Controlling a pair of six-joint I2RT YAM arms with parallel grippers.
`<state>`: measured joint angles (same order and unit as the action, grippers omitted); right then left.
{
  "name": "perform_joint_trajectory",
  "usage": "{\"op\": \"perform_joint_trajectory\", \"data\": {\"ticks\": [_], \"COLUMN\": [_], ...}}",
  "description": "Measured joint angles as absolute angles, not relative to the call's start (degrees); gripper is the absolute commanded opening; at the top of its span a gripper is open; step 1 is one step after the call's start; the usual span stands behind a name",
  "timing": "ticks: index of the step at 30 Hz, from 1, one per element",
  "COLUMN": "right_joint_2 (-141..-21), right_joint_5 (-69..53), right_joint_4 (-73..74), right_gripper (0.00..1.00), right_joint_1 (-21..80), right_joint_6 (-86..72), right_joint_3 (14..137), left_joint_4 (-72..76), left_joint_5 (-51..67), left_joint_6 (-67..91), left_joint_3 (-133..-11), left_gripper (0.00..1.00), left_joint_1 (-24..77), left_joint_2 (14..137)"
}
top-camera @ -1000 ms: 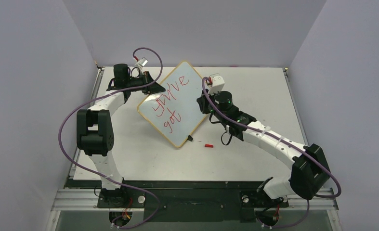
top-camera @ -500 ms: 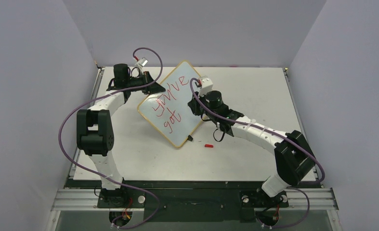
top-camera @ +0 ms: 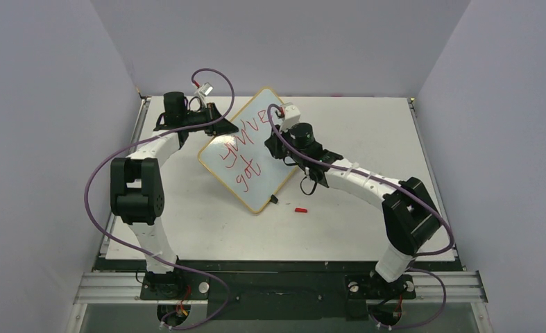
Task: Write a sentence on the whiteboard
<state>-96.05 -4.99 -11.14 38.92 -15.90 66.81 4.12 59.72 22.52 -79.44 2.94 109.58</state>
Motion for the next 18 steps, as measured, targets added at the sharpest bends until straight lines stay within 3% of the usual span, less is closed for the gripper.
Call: {"op": "perform_joint_trajectory", "data": {"ticks": [18], "right_joint_2": [-102.3], "right_joint_5": [-7.2], "right_joint_4": [-12.0], "right_gripper": [0.00], "right_joint_1": [38.7], "right_joint_6": [-18.1], "right_joint_3": [70.5], "left_joint_4": [4.6], "left_joint_5": [60.1], "left_joint_6": [22.9], "left_joint_3": [-79.4], "left_gripper": [0.00], "left_joint_1": [2.9], "left_joint_2": [109.6]}}
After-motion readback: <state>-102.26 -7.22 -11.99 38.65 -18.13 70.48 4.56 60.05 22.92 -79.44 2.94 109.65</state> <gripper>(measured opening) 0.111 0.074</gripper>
